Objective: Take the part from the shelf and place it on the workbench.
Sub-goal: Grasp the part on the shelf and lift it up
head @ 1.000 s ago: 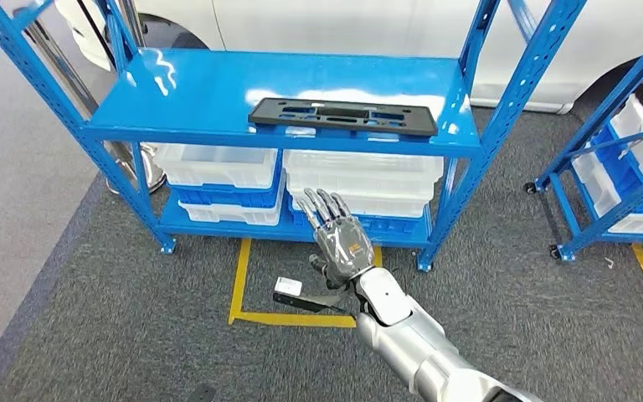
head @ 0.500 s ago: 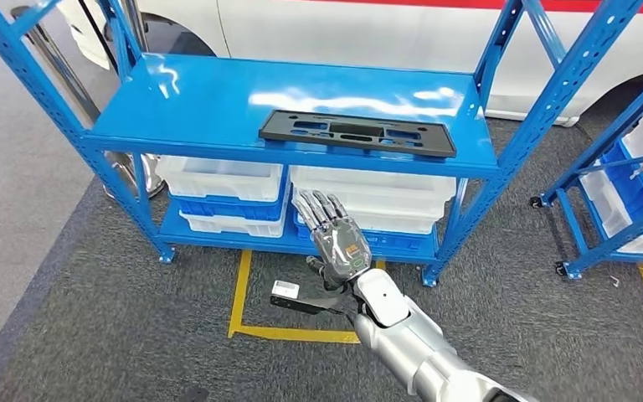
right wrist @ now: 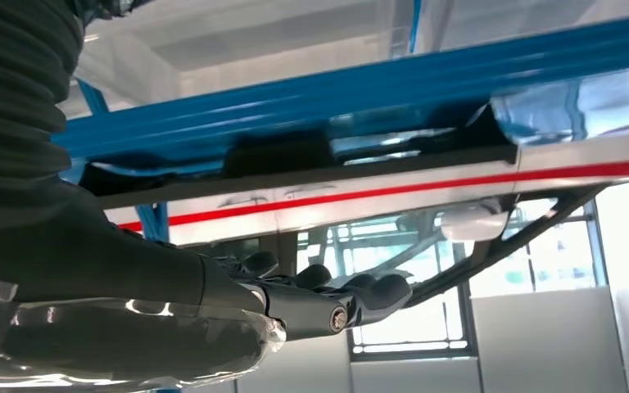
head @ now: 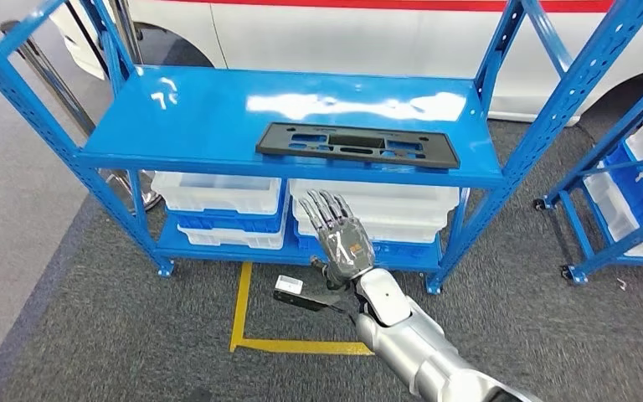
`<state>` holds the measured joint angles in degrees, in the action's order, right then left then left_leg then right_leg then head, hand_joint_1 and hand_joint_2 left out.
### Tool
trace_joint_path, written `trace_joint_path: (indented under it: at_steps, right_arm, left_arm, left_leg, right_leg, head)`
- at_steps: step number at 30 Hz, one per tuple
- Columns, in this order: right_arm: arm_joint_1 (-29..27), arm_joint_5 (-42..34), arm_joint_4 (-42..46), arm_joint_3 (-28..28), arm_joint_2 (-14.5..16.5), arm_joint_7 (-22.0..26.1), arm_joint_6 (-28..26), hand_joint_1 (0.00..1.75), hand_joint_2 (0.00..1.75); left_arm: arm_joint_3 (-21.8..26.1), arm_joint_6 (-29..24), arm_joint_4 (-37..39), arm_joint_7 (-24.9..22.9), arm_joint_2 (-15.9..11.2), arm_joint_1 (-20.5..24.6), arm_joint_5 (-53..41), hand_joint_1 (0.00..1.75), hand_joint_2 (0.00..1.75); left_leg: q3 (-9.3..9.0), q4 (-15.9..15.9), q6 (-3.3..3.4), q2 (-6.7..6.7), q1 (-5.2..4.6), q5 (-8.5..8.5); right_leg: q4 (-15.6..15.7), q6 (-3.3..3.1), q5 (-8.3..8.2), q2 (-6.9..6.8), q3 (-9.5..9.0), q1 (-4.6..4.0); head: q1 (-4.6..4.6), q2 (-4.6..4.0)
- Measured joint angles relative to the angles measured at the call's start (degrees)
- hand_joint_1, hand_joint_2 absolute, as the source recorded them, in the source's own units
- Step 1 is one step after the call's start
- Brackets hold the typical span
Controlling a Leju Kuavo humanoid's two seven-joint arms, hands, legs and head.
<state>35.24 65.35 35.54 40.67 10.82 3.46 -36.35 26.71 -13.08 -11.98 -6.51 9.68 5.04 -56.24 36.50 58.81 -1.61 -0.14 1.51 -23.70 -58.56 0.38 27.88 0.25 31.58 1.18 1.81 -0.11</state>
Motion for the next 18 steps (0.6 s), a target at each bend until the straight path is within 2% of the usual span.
trace_joint_path:
  at_steps: [1, 3, 4, 5, 7, 8, 9, 10, 12, 13, 14, 16, 18]
  right_arm:
    - [0.0, 0.1, 0.1, 0.0, -0.1, -0.4, -0.2, 0.00, 1.75]
    - [0.0, 0.6, 0.2, -0.1, -0.2, -1.6, -0.7, 0.00, 1.75]
    - [0.0, 0.8, 0.3, -0.2, -0.3, -2.3, -1.1, 0.00, 1.75]
    - [0.1, 1.1, 0.4, -0.4, -0.5, -3.1, -1.5, 0.00, 1.75]
    - [0.0, 1.8, 0.4, -0.8, -0.9, -4.5, -1.9, 0.00, 1.75]
    - [-0.1, 2.2, 0.4, -1.1, -1.2, -5.1, -2.0, 0.00, 1.75]
    - [-0.2, 2.5, 0.4, -1.3, -1.5, -5.7, -2.0, 0.00, 1.75]
    - [-0.3, 2.7, 0.4, -1.5, -1.7, -6.1, -2.0, 0.00, 1.75]
    - [-0.3, 2.9, 0.4, -1.9, -2.1, -6.4, -2.0, 0.00, 1.75]
    - [-0.2, 3.1, 0.4, -2.1, -2.2, -6.6, -2.0, 0.00, 1.75]
    - [-0.2, 3.4, 0.4, -2.3, -2.4, -6.8, -2.0, 0.00, 1.75]
    - [-0.2, 4.1, 0.4, -2.7, -2.6, -7.2, -2.1, 0.00, 1.75]
    - [-0.3, 4.7, 0.5, -3.2, -2.7, -7.6, -2.1, 0.00, 1.75]
  left_arm:
    - [0.0, 0.0, 0.0, 0.0, 0.0, 0.0, 0.0, 0.00, 0.00]
    - [0.0, 0.0, 0.0, -0.1, 0.0, -0.2, -0.1, 0.00, 0.00]
    - [0.0, 0.0, 0.0, -0.1, 0.0, -0.2, -0.1, 0.00, 0.00]
    - [0.0, -0.1, 0.0, -0.1, -0.1, -0.2, -0.2, 0.00, 0.00]
    - [0.1, -0.1, 0.0, -0.2, -0.1, -0.1, -0.4, 0.00, 0.00]
    - [0.1, -0.1, 0.0, -0.3, -0.1, -0.2, -0.5, 0.00, 0.00]
    - [0.1, -0.1, 0.0, -0.4, -0.1, -0.3, -0.6, 0.00, 0.00]
    - [0.2, -0.1, 0.0, -0.5, -0.1, -0.3, -0.7, 0.00, 0.00]
    - [0.3, -0.1, 0.0, -0.5, 0.0, -0.5, -0.7, 0.00, 0.00]
    - [0.3, -0.1, 0.1, -0.5, 0.1, -0.4, -0.7, 0.00, 0.00]
    - [0.3, -0.1, 0.1, -0.5, 0.1, -0.4, -0.7, 0.00, 0.00]
    - [0.4, -0.1, 0.1, -0.5, 0.2, -0.3, -0.8, 0.00, 0.00]
    - [0.4, -0.1, 0.1, -0.5, 0.1, -0.3, -0.8, 0.00, 0.00]
  left_leg:
    - [-0.05, 0.0, 0.74, 0.00, -0.09, -0.15]
    - [-0.36, 0.1, 1.67, -0.03, 0.01, -0.12]
    - [-0.62, 0.0, 2.06, -0.03, 0.02, -0.24]
    - [-0.88, 0.0, 2.43, -0.04, 0.00, -0.43]
    - [-1.30, 0.0, 2.94, -0.09, -0.26, -0.94]
    - [-1.57, 0.0, 3.07, -0.15, -0.43, -1.23]
    - [-1.93, 0.0, 3.16, -0.22, -0.62, -1.54]
    - [-2.35, 0.0, 3.20, -0.30, -0.79, -1.85]
    - [-3.36, -0.1, 3.21, -0.37, -1.09, -2.53]
    - [-3.70, -0.1, 3.08, -0.40, -1.23, -2.85]
    - [-3.89, -0.1, 2.91, -0.42, -1.28, -3.10]
    - [-3.98, -0.3, 2.37, -0.39, -1.23, -3.43]
    - [-4.08, -0.1, 1.80, -0.22, -1.17, -3.97]
  right_leg:
    - [-0.1, 0.29, 0.23, -0.04, 0.05, -0.07]
    - [-0.7, 0.83, 1.08, -0.10, 0.02, 0.05]
    - [-2.4, 1.02, 2.03, -0.11, 0.71, 0.14]
    - [-5.3, 1.16, 3.37, -0.14, 2.18, 0.16]
    - [-13.3, 1.21, 6.09, -0.18, 6.87, 0.04]
    - [-16.2, 1.11, 6.37, -0.18, 8.97, -0.03]
    - [-16.9, 0.87, 5.47, -0.17, 10.12, -0.16]
    - [-15.6, 0.50, 3.57, -0.17, 10.21, -0.34]
    - [-8.2, -0.84, -1.66, -0.11, 7.86, -1.00]
    - [-4.8, -1.46, -3.22, -0.12, 6.51, -1.30]
    - [-2.4, -1.90, -4.01, -0.14, 5.49, -1.58]
    - [-1.0, -2.15, -3.56, -0.15, 4.82, -1.89]
    - [-0.2, -2.26, -3.48, -0.07, 4.08, -1.50]
  head:
    - [-0.05, 0.00]
    - [0.01, 0.00]
    - [0.01, 0.00]
    - [0.02, 0.00]
    - [0.02, 0.00]
    - [0.02, 0.00]
    - [0.02, 0.00]
    - [0.02, 0.00]
    - [0.02, 0.00]
    - [0.00, 0.00]
    - [-0.03, 0.00]
    - [-0.10, 0.00]
    - [-0.12, 0.00]
